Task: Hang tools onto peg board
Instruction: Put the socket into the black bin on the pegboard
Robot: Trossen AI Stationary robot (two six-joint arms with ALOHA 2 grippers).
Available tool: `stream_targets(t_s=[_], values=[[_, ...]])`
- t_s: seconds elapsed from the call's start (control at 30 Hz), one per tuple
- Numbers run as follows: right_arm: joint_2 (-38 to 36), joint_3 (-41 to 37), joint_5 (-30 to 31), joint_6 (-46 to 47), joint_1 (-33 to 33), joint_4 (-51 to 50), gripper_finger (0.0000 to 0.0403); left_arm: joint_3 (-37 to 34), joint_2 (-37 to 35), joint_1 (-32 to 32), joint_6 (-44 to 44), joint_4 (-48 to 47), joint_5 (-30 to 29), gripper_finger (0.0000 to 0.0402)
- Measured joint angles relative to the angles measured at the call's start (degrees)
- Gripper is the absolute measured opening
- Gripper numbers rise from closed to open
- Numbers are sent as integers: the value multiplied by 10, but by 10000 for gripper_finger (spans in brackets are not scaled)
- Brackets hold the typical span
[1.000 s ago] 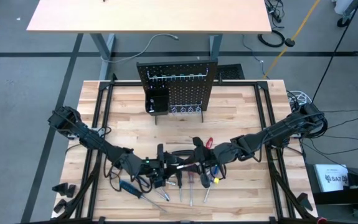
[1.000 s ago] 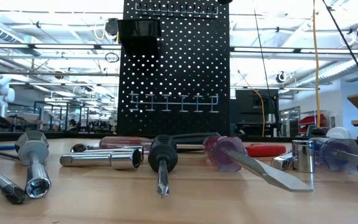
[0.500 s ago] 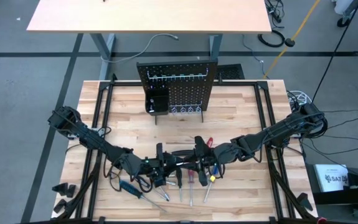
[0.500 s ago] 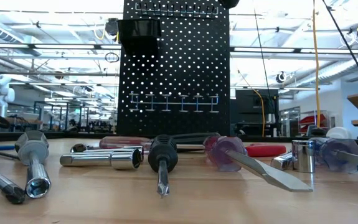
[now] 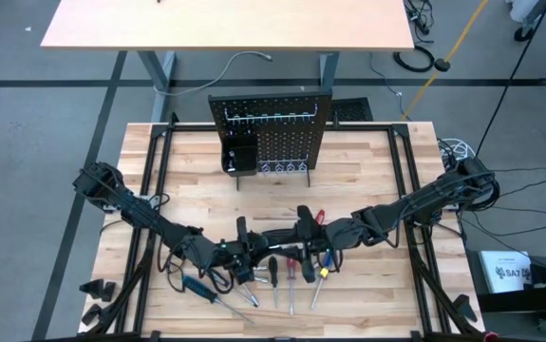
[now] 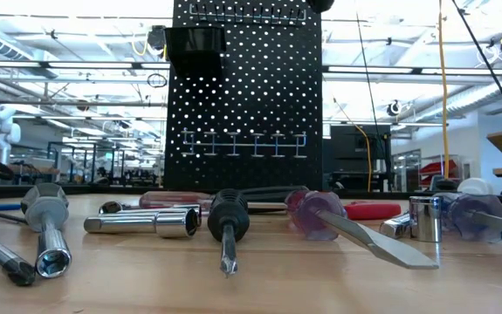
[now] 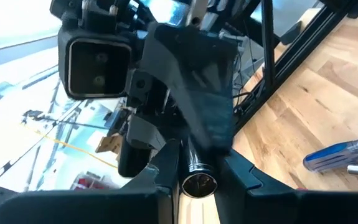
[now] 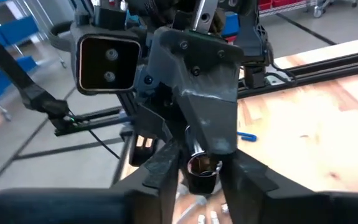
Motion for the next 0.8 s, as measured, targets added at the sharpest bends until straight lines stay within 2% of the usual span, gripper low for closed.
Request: stream_targets(t_s=[0.17,0.27,0.4,0.67,0.8], values=[[-19,0,1,-25,0,-20,142,0,-1,-16,-28,-3,-58,62],[-49,0,3,-31,1,-56,152,0,-8,-28,-90,-3,-102,62],[-88,0,9,-31,8,-122,156,0,-17,-53,-107,-6,-159,62],[-104,0,124,-10,38,-241,155,0,-59,-89,-128,-3,-278,62],[-86,0,177,21,52,-308,155,2,-114,-91,-155,-2,-389,61]])
